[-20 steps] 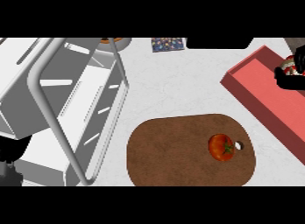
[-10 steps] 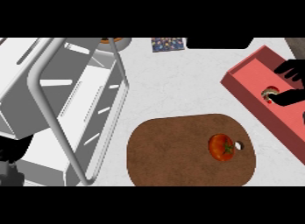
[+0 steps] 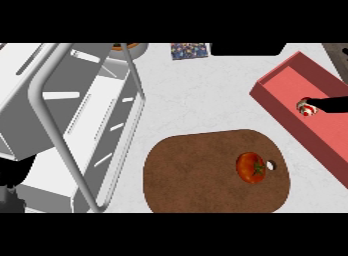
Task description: Pick the cupcake from the cutting board and place it in the cardboard box
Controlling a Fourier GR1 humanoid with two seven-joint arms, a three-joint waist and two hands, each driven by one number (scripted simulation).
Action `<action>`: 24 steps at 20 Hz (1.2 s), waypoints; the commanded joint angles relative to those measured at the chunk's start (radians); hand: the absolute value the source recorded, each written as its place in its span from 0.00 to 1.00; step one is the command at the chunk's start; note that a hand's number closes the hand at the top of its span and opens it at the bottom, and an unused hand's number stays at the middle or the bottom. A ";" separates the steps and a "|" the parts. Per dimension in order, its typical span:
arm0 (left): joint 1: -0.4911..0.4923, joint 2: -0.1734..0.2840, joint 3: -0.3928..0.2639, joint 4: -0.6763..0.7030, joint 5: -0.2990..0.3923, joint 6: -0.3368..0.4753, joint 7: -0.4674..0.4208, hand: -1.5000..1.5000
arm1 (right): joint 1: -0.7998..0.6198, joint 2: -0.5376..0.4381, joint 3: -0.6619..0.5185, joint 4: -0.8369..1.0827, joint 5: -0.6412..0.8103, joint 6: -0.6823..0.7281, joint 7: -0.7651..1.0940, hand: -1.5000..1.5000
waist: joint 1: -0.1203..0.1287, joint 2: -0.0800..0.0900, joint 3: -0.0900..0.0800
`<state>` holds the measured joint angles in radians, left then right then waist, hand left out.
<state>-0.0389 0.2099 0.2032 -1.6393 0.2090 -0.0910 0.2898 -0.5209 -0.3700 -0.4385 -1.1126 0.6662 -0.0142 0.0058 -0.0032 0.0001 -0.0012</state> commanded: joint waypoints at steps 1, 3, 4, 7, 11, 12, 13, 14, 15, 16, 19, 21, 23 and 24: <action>0.022 -0.019 -0.016 -0.032 0.004 -0.008 -0.012 0.50 | -0.034 0.017 -0.134 0.001 -0.154 -0.031 -0.011 0.00 | 0.004 -0.002 0.002; 0.014 -0.012 0.004 0.041 -0.014 -0.010 -0.064 0.50 | 0.011 0.001 -0.170 -0.045 -0.218 0.005 -0.034 0.00 | -0.009 -0.002 0.001; -0.008 0.026 0.017 -0.006 0.007 -0.024 -0.011 0.50 | 0.032 -0.029 -0.199 -0.009 -0.244 0.015 -0.070 0.00 | -0.002 -0.001 0.002; -0.028 0.043 0.042 -0.001 0.040 -0.035 0.021 0.50 | 0.081 -0.077 -0.237 -0.086 -0.316 0.093 -0.017 0.00 | -0.007 -0.003 0.001; 0.025 0.012 0.024 -0.072 0.027 -0.013 0.032 0.50 | 0.093 -0.167 -0.332 0.052 -0.418 0.145 -0.084 0.00 | 0.005 -0.001 0.002; 0.000 0.010 0.025 0.013 0.015 -0.034 -0.031 0.50 | 0.086 -0.220 -0.347 0.039 -0.438 0.175 -0.067 0.00 | 0.000 0.000 0.001; -0.002 -0.009 -0.015 -0.042 -0.011 -0.002 0.026 0.50 | 0.146 -0.205 -0.343 0.043 -0.455 0.201 -0.123 0.00 | 0.000 -0.001 0.002; -0.009 0.009 0.032 -0.004 0.024 -0.032 -0.016 0.50 | 0.118 -0.232 -0.327 0.032 -0.466 0.205 -0.063 0.00 | 0.003 0.000 0.001; -0.010 0.001 -0.001 -0.044 -0.007 -0.001 0.029 0.50 | 0.147 -0.297 -0.378 0.088 -0.506 0.294 -0.129 0.00 | -0.001 0.000 0.002; 0.016 -0.017 0.000 -0.018 -0.014 -0.003 -0.009 0.50 | 0.152 -0.331 -0.378 0.165 -0.491 0.286 -0.193 0.00 | 0.005 0.001 0.002; -0.027 0.003 0.011 -0.016 0.001 -0.008 0.033 0.50 | 0.165 -0.347 -0.379 0.219 -0.528 0.303 -0.255 0.00 | 0.005 0.001 0.002; -0.043 0.005 0.017 0.002 -0.003 -0.012 0.013 0.50 | 0.174 -0.360 -0.353 0.284 -0.509 0.283 -0.309 0.00 | 0.007 0.002 0.002; 0.025 -0.007 0.014 -0.079 0.003 -0.009 0.042 0.50 | 0.219 -0.326 -0.327 0.245 -0.502 0.265 -0.321 0.00 | 0.008 0.000 0.002; -0.049 0.031 0.047 0.047 0.017 -0.054 -0.019 0.50 | 0.212 -0.373 -0.342 0.210 -0.547 0.324 -0.275 0.00 | 0.002 0.000 0.001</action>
